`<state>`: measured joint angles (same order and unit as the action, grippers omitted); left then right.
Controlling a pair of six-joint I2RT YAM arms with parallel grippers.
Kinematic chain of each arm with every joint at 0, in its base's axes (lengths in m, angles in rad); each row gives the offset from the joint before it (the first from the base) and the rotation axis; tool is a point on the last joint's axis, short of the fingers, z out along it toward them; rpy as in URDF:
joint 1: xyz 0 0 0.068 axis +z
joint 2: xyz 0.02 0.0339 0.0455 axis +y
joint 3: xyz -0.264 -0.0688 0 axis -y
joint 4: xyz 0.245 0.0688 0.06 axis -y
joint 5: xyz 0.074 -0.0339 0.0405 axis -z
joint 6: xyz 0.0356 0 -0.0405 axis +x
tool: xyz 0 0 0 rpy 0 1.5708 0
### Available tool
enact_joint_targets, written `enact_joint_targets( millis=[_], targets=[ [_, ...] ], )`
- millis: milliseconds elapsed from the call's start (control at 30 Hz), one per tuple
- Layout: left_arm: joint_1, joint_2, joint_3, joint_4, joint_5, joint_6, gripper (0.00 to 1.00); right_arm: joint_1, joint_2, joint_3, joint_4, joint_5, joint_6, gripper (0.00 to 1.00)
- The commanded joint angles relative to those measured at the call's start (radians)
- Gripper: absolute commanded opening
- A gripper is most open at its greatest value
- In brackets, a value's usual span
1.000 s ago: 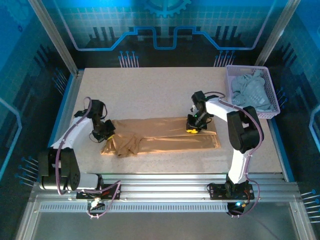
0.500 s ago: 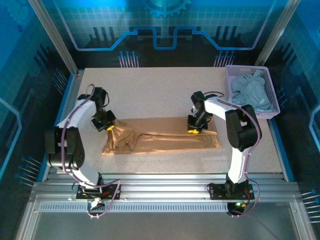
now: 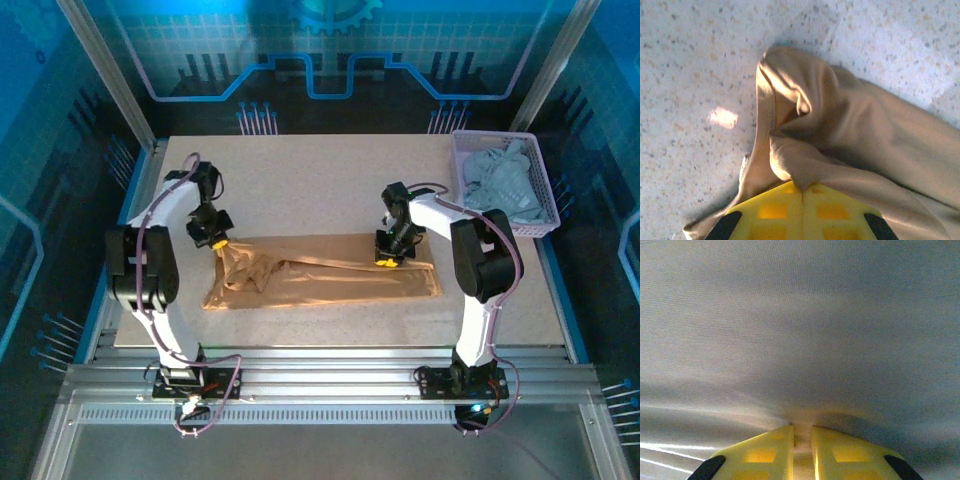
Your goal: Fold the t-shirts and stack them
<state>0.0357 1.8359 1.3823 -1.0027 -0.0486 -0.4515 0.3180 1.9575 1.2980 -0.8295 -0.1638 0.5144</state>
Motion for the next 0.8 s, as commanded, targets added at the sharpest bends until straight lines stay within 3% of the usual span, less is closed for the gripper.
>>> enact_joint_targets(
  millis=[0, 33, 67, 133, 200, 267, 367, 533, 633, 767],
  targets=[
    [0.004, 0.049, 0.033, 0.015, -0.099, 0.052, 0.0, -0.004, 0.019, -0.003, -0.027, 0.036, -0.008, 0.19],
    [0.004, 0.062, 0.034, 0.016, -0.112, 0.051, 0.02, -0.003, 0.011, -0.003, -0.022, 0.033, -0.009, 0.2],
    [0.004, 0.066, 0.031, 0.015, -0.122, 0.045, 0.11, 0.0, 0.002, -0.002, -0.018, 0.032, -0.011, 0.22],
    [-0.007, 0.038, 0.01, 0.017, -0.151, 0.019, 0.4, 0.008, -0.033, 0.0, -0.007, 0.032, -0.019, 0.26],
    [-0.032, -0.028, -0.024, 0.023, -0.184, -0.001, 0.51, 0.016, -0.074, 0.0, 0.003, 0.032, -0.024, 0.3],
    [-0.065, -0.108, -0.064, 0.019, -0.196, -0.033, 0.53, 0.023, -0.114, 0.002, 0.01, 0.029, -0.025, 0.33],
    [-0.126, -0.24, -0.143, 0.021, -0.125, -0.113, 0.5, 0.036, -0.184, 0.005, 0.02, 0.024, -0.025, 0.34],
    [-0.215, -0.429, -0.419, 0.276, 0.212, -0.324, 0.42, 0.056, -0.276, -0.033, 0.101, -0.084, -0.037, 0.35],
    [-0.242, -0.442, -0.531, 0.426, 0.274, -0.407, 0.43, 0.065, -0.282, -0.044, 0.116, -0.115, -0.037, 0.35],
    [-0.249, -0.41, -0.58, 0.528, 0.283, -0.413, 0.44, 0.066, -0.285, -0.049, 0.116, -0.122, -0.036, 0.35]
  ],
)
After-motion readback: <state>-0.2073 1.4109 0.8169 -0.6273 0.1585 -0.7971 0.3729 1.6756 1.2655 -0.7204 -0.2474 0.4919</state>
